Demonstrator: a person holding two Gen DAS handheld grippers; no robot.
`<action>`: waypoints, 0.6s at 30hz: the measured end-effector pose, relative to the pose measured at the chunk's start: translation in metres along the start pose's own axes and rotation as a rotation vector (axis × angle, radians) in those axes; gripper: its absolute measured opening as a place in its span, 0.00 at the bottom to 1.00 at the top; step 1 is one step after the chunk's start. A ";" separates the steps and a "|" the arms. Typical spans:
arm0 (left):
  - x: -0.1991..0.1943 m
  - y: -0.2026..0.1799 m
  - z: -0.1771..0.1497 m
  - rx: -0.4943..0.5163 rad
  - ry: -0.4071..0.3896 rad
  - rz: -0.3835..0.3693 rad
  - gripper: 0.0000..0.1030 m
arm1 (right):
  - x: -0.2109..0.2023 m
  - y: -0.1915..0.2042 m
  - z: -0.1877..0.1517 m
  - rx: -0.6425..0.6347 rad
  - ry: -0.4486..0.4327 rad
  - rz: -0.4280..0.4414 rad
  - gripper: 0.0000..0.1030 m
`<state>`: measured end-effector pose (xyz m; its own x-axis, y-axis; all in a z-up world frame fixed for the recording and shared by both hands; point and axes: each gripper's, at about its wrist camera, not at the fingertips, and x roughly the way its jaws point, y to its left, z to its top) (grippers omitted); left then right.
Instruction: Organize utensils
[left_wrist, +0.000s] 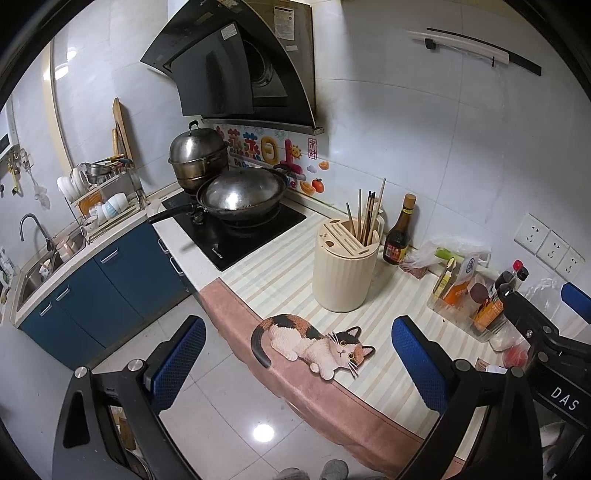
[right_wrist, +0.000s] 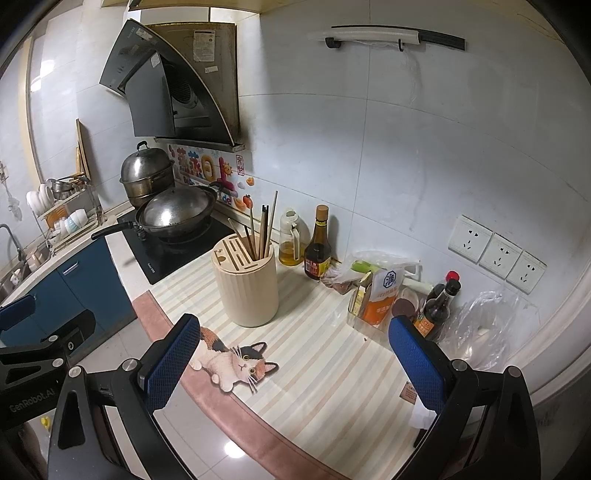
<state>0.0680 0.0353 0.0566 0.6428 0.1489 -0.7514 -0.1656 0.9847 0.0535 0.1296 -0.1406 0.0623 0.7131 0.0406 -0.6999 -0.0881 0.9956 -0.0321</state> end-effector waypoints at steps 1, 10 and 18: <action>0.001 0.001 0.001 0.000 -0.001 -0.001 1.00 | 0.000 0.000 0.001 0.000 0.000 -0.001 1.00; 0.003 0.001 0.006 0.004 -0.002 -0.009 1.00 | 0.001 0.001 0.006 0.002 -0.004 -0.005 1.00; 0.004 0.002 0.010 0.005 -0.009 -0.009 1.00 | 0.002 -0.001 0.011 0.004 -0.005 -0.005 1.00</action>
<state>0.0774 0.0384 0.0599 0.6510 0.1412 -0.7458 -0.1566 0.9864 0.0501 0.1391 -0.1405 0.0685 0.7173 0.0357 -0.6958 -0.0816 0.9961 -0.0331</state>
